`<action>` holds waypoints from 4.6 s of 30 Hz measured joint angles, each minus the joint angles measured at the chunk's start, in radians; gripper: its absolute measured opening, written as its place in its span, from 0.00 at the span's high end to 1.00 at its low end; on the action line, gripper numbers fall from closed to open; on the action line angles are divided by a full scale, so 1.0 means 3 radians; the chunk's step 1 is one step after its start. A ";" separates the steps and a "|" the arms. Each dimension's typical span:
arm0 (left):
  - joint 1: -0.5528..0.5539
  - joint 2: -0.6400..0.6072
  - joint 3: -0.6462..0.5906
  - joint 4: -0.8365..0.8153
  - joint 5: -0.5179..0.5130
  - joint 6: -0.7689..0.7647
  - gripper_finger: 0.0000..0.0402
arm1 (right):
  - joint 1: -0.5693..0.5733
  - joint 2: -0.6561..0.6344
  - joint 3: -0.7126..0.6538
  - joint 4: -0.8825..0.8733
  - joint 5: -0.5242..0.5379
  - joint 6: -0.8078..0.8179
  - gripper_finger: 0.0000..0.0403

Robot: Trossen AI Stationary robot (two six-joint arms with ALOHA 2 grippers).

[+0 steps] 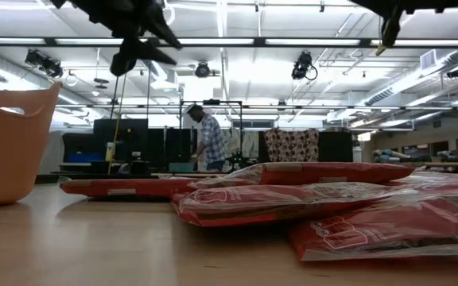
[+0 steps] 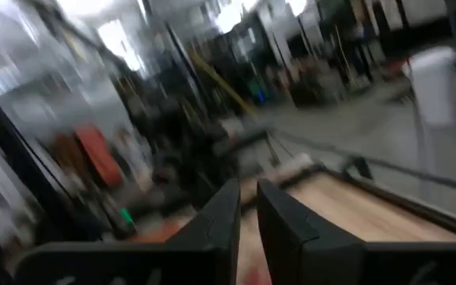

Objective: Sort popcorn bags into baskets
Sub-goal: Put the red popcorn bag into the orange container

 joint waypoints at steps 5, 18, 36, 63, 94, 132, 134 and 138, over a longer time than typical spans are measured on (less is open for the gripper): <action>-0.0038 0.0474 0.0383 -0.0576 0.0064 0.0366 0.59 | 0.0000 0.0410 0.0498 -0.0723 -0.0053 -0.0064 0.88; -0.0278 0.1536 0.0828 -0.1340 0.0013 0.1270 0.40 | -0.0004 0.0794 0.0630 -0.0672 -0.0697 0.0027 0.88; -0.0676 0.2088 0.0736 -0.1368 -0.0962 0.1688 0.40 | 0.0028 0.0814 0.0629 -0.0681 -0.0689 -0.0036 0.88; -0.0434 0.2540 0.0739 -0.1399 -0.0778 0.1503 0.58 | 0.0028 0.0864 0.0626 -0.0491 -0.0687 -0.0084 0.88; -0.0564 0.1646 0.2648 -0.3005 0.1006 -0.0792 0.93 | 0.0028 0.0864 0.0626 -0.0447 -0.0612 -0.0352 0.88; -0.2793 0.1253 0.0758 -0.2065 0.0718 -0.4561 0.93 | 0.0025 0.0864 0.0626 -0.0302 -0.0519 -0.0519 0.88; -0.2795 0.1253 0.0677 -0.2054 0.0844 -0.4665 0.91 | 0.0025 0.0864 0.0626 -0.0303 -0.0519 -0.0479 0.88; -0.2793 0.1253 0.0609 -0.2128 0.1175 -0.4725 0.84 | 0.0025 0.0864 0.0626 -0.0305 -0.0519 -0.0435 0.88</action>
